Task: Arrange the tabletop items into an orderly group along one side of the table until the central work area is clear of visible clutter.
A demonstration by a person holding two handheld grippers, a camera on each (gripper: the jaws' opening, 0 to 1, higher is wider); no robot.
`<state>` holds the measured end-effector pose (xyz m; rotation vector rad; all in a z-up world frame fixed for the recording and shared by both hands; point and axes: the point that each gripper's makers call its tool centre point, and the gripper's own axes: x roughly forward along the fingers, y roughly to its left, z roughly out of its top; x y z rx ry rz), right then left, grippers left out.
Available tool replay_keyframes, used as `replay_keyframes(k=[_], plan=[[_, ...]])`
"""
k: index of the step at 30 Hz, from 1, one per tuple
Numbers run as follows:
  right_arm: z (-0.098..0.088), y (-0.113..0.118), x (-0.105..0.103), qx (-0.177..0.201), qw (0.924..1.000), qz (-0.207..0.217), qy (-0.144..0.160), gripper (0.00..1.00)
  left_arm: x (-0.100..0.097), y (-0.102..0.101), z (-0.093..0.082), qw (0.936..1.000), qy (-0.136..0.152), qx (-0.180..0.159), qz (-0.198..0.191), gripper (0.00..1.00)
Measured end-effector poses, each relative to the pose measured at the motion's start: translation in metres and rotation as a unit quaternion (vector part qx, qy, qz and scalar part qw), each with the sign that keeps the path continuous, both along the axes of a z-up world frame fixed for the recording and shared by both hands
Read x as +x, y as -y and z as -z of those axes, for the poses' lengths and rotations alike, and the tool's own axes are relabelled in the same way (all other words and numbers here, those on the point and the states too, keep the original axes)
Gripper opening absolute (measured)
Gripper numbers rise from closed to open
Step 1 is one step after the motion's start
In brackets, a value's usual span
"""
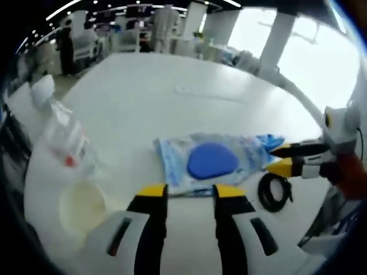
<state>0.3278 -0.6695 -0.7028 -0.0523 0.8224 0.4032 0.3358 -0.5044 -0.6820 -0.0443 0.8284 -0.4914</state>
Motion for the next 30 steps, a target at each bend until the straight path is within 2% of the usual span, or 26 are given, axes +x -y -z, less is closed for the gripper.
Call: replay_keyframes(k=[5,15,23,30], plan=[[0.002,-0.011,-0.013,-0.003,1.0000,-0.007,-0.003,0.32,-0.007,-0.002,-0.005,0.9997,0.016,-0.011,0.015,0.37],[0.010,-0.025,-0.036,-0.005,0.9996,-0.025,-0.011,0.37,-0.036,-0.022,-0.006,0.9992,0.020,-0.006,0.035,0.45],[0.009,-0.028,-0.046,-0.003,0.9997,-0.023,-0.010,0.38,-0.054,-0.028,-0.003,0.9987,0.021,-0.011,0.045,0.48],[0.006,-0.030,-0.049,0.001,0.9998,-0.020,-0.005,0.38,-0.061,-0.032,-0.004,0.9985,0.022,-0.014,0.048,0.50]])
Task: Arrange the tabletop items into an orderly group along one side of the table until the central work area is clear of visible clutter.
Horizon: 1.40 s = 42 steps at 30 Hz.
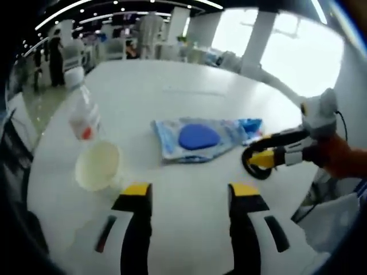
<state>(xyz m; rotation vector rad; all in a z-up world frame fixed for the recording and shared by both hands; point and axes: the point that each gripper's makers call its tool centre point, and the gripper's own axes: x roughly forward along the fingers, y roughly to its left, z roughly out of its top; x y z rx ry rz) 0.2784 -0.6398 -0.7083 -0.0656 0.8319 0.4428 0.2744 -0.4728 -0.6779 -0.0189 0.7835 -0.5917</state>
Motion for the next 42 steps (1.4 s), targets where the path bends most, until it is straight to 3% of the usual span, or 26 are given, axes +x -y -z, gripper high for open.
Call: replay_keyframes(k=[7,19,26,30,42], plan=[[0.001,-0.011,-0.013,0.009,1.0000,-0.001,-0.003,0.40,-0.011,0.000,0.001,0.9998,0.004,-0.015,-0.012,0.52],[0.009,-0.008,-0.036,0.023,0.9993,0.027,-0.014,0.42,-0.021,-0.023,0.006,0.9977,0.014,-0.052,-0.041,0.52],[0.009,-0.001,-0.050,0.028,0.9981,0.052,-0.017,0.42,-0.036,-0.037,0.018,0.9969,-0.004,-0.054,-0.057,0.52],[0.012,0.005,-0.055,0.042,0.9961,0.076,-0.017,0.42,-0.023,-0.033,0.008,0.9956,0.024,-0.069,-0.059,0.53],[0.011,0.014,-0.060,0.046,0.9947,0.091,-0.014,0.42,-0.013,-0.045,0.005,0.9919,0.035,-0.088,-0.084,0.54]])
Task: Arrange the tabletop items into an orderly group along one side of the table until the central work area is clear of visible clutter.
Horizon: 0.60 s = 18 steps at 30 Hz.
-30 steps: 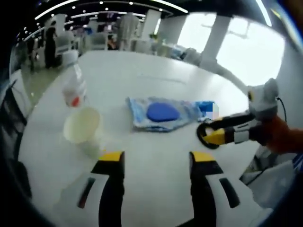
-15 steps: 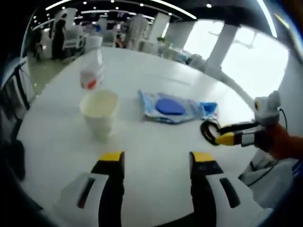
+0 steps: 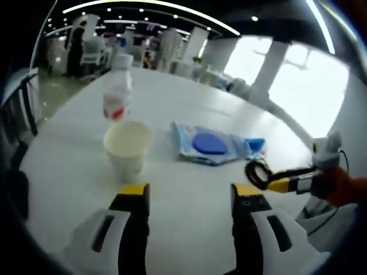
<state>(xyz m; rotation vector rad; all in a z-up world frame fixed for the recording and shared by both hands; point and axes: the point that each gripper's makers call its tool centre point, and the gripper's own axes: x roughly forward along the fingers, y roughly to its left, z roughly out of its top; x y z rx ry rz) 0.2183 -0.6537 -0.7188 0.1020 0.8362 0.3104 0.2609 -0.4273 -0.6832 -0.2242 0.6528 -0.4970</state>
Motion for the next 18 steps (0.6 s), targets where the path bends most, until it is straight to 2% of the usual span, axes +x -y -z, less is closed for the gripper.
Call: replay_keyframes(k=[7,10,18], plan=[[0.008,0.011,-0.014,0.005,0.9997,0.023,-0.007,0.42,0.001,0.001,-0.005,0.9999,0.010,-0.002,0.000,0.54],[0.010,0.017,-0.020,0.015,0.9987,0.049,-0.010,0.42,0.001,0.000,-0.006,0.9999,0.010,-0.004,-0.004,0.54],[0.015,0.022,-0.028,0.018,0.9975,0.066,-0.015,0.42,0.000,0.002,-0.006,0.9999,0.013,-0.003,0.000,0.53]])
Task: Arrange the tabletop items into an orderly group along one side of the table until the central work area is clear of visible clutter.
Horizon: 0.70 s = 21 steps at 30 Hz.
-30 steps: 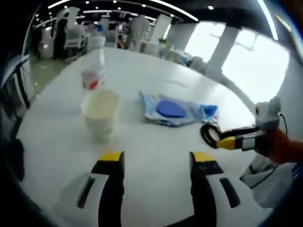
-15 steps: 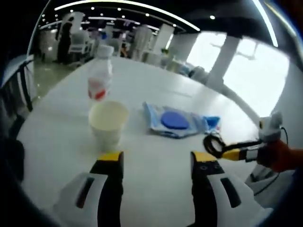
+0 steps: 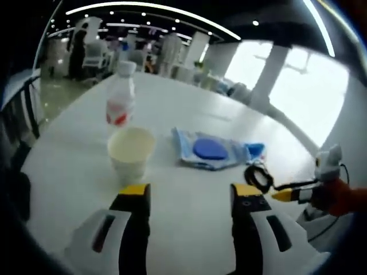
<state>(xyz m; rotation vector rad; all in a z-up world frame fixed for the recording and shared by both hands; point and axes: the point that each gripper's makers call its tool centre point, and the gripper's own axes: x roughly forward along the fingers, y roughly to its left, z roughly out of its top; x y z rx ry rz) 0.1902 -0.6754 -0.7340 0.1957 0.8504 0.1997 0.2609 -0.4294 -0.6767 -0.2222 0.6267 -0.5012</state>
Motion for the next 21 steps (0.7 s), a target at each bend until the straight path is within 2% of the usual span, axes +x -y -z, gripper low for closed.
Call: replay_keyframes(k=[5,7,12,21], plan=[[0.001,-0.002,-0.004,-0.012,0.9999,-0.009,-0.002,0.42,-0.001,0.002,0.001,1.0000,0.002,0.004,0.005,0.53],[0.002,0.002,-0.007,-0.059,0.9978,-0.030,-0.008,0.41,-0.002,-0.001,0.002,0.9999,0.003,0.015,0.003,0.51],[0.001,-0.008,-0.006,-0.039,0.9988,-0.028,-0.006,0.42,-0.001,-0.004,0.003,0.9999,0.000,0.011,-0.003,0.51],[-0.002,-0.010,-0.005,-0.044,0.9979,-0.045,-0.013,0.41,0.003,-0.015,0.004,0.9994,-0.009,-0.011,-0.031,0.52]])
